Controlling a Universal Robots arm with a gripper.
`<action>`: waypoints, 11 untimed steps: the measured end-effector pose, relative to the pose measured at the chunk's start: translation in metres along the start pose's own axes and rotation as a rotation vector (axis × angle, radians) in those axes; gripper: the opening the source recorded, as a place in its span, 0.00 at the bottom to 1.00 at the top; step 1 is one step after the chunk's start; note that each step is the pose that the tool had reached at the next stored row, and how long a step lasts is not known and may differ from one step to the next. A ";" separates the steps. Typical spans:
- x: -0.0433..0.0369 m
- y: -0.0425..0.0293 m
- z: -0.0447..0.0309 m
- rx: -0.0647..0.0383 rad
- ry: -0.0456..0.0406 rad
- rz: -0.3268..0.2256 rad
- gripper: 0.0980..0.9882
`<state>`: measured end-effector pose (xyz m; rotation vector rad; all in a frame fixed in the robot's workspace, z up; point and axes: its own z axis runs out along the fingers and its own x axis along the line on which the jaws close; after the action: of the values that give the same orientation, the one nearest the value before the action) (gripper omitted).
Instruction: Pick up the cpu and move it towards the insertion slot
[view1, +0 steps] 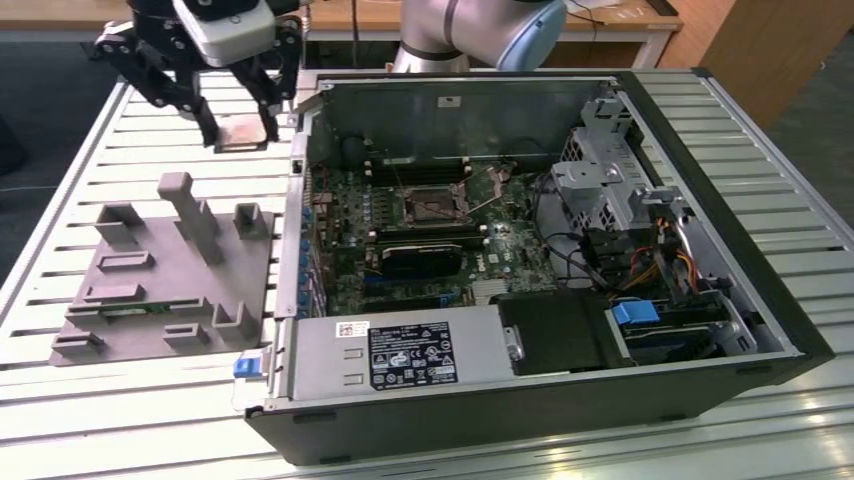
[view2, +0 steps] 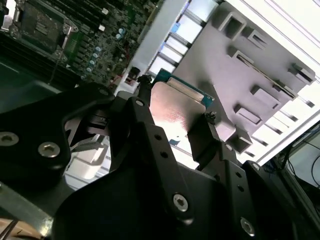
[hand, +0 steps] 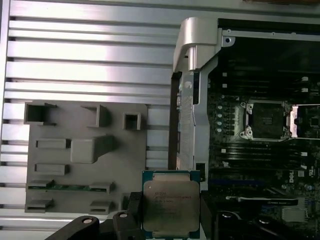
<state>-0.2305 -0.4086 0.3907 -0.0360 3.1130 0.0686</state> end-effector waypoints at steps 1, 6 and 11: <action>-0.0045 -0.0001 0.0002 0.000 0.0000 0.000 0.50; -0.0272 -0.0006 0.0008 0.000 0.0007 0.000 0.50; -0.0501 -0.0012 0.0014 0.000 0.0013 0.000 0.50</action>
<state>-0.1803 -0.4086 0.3906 -0.0357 3.1143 0.0688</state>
